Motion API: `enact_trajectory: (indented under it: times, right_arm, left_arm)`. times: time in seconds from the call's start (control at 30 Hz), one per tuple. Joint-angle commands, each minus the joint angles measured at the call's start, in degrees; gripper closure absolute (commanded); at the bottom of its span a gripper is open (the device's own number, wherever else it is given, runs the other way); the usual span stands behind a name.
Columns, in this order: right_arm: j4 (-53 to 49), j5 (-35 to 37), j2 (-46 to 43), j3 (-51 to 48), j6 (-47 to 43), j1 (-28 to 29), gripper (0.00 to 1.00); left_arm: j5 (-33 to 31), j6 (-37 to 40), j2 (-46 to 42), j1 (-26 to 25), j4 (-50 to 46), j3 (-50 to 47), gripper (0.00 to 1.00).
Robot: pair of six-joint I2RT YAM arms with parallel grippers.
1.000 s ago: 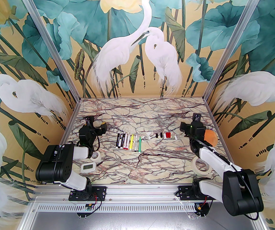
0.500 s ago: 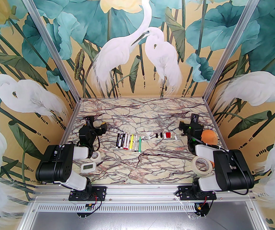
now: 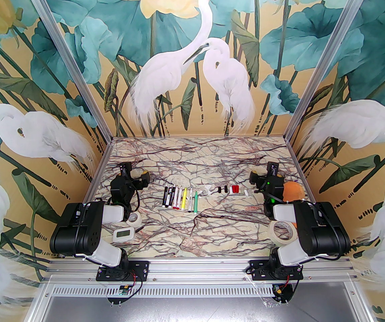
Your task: Open the pen caps
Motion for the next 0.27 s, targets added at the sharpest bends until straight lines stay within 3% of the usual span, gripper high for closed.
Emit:
enact_trajectory:
  times: [0.0,0.23]
  right_arm:
    - [2.3,-1.4,0.0,-0.5,-1.1,-0.1,0.01]
    - [1.5,-3.6,0.1,0.0,-1.9,-0.1,0.01]
  left_arm:
    - [1.0,-0.7,-0.1,0.2,-1.1,0.1,0.01]
    - [0.7,-0.8,-0.1,0.2,-1.1,0.1,0.01]
